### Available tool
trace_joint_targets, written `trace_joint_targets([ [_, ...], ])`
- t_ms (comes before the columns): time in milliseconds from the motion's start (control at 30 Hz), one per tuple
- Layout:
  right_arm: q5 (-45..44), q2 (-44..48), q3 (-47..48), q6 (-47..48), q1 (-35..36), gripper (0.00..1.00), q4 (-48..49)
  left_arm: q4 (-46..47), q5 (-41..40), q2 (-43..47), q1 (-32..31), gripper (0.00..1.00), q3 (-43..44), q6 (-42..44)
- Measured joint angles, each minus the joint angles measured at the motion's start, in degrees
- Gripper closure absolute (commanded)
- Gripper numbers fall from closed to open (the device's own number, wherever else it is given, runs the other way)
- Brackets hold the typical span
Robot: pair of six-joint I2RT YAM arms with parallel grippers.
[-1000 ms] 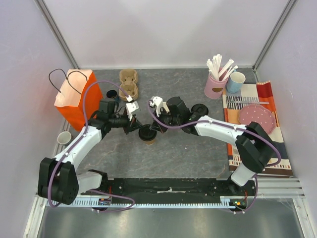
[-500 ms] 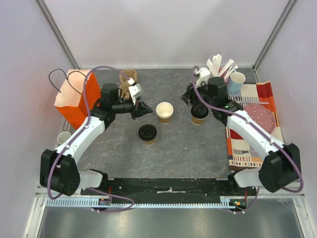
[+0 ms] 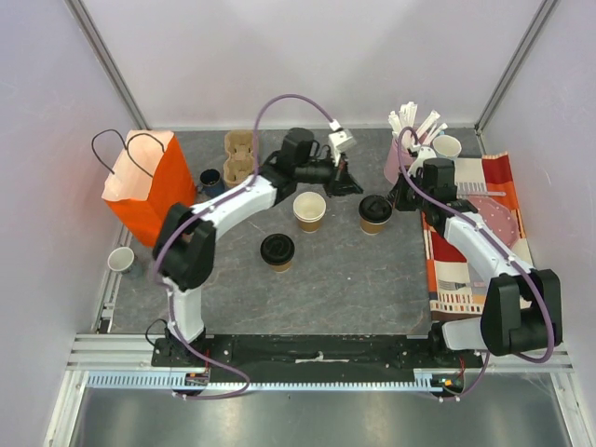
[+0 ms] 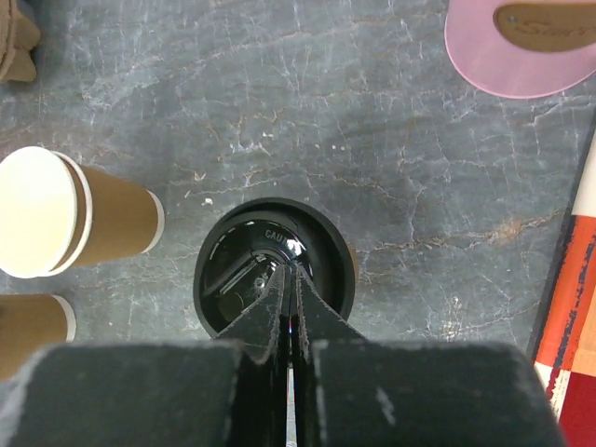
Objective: Pack the takeout coffee
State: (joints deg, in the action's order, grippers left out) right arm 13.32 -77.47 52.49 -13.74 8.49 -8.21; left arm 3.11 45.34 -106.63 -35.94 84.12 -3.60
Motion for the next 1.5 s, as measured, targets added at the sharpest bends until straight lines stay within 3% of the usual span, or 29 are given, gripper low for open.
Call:
trace_joint_targets([
  [133, 1.84, -0.63, -0.92, 0.02, -0.74, 1.00, 0.52, -0.17, -0.74, -10.38, -2.91, 0.98, 9.31, -3.39],
  [300, 4.04, -0.63, -0.96, 0.22, -0.74, 1.00, 1.70, -0.52, -3.32, -14.60, -4.55, 0.98, 12.31, -5.40],
  [600, 7.54, -0.13, 0.74, -0.07, -0.76, 1.00, 0.44, -0.39, -5.20, -14.91, -4.37, 0.98, 15.34, -6.40],
  [833, 9.40, -2.54, -7.41, -2.29, -1.46, 1.00, 7.17, -1.46, -7.72, -16.83, -4.39, 0.98, 12.68, -7.06],
  [1033, 10.19, -3.02, -8.37, -3.04, -2.51, 1.00, 11.06, -1.68, -8.41, -18.16, -5.01, 0.98, 11.28, -7.08],
  [1500, 11.21, -2.64, 0.72, 0.50, -2.89, 1.00, 0.44, -7.98, -5.16, -18.14, -5.05, 0.98, 18.51, -6.84],
])
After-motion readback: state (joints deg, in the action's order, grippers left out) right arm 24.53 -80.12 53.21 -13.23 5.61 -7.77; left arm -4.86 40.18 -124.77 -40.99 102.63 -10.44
